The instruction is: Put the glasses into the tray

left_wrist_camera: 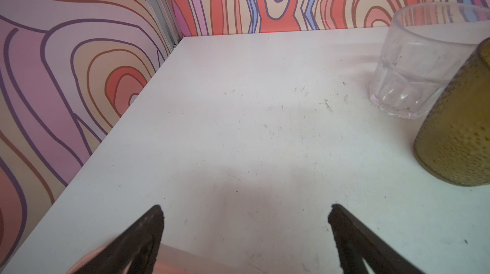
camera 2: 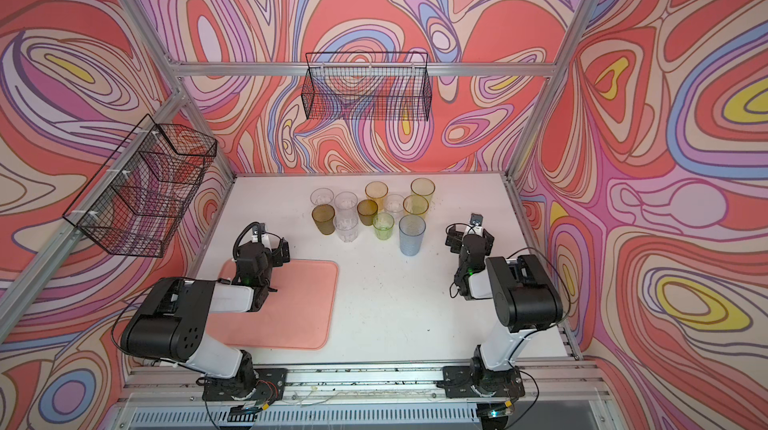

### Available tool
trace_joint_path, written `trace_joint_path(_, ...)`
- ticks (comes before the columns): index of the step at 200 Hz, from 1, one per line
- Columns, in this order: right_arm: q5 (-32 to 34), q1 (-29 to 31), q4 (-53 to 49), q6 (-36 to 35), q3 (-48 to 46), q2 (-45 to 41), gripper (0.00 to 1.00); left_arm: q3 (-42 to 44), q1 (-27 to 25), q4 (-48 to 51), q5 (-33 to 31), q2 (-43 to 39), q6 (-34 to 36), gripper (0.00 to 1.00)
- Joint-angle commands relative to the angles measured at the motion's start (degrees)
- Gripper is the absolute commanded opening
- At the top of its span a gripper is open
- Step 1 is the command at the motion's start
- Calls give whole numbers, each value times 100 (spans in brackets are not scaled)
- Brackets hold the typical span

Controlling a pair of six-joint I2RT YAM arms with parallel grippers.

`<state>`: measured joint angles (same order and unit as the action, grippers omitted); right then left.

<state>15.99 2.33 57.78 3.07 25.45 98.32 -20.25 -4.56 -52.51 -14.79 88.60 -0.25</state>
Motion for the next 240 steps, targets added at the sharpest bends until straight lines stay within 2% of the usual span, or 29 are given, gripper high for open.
trace_joint_path(1,-26,-4,-39,-15,39,38,98,-15,7,-171,16,27,-14,100)
trace_joint_path(52,-49,-9,-85,0,64,44,98,22,1,-236,16,16,-21,100)
trace_joint_path(85,47,-6,125,-10,-66,-12,98,393,-182,-728,-149,-313,179,100)
trace_joint_path(100,177,-6,238,64,-165,-66,98,333,-378,-199,-414,-794,272,100)
trace_joint_path(124,93,-4,655,-2,-407,-140,98,-123,-443,1491,-371,-1411,-57,100)
trace_joint_path(155,51,18,900,-57,-594,-318,98,-154,-858,1695,-687,-1797,73,100)
trace_joint_path(181,312,39,-365,61,-421,-1302,98,-369,-1241,2354,-1165,-2077,-132,100)
trace_joint_path(196,376,32,-1471,554,-250,-1901,98,-689,-1628,3091,-2130,-2181,-422,100)
trace_joint_path(203,362,37,-1887,785,-198,-2156,98,-842,-1798,3480,-2375,-2246,-575,100)
trace_joint_path(222,296,36,-3026,1333,-6,-2726,98,-1281,-2229,4351,-2732,-2431,-1018,100)
trace_joint_path(240,304,34,-4254,1670,426,-3023,98,-1623,-2546,5272,-2819,-2539,-1550,100)
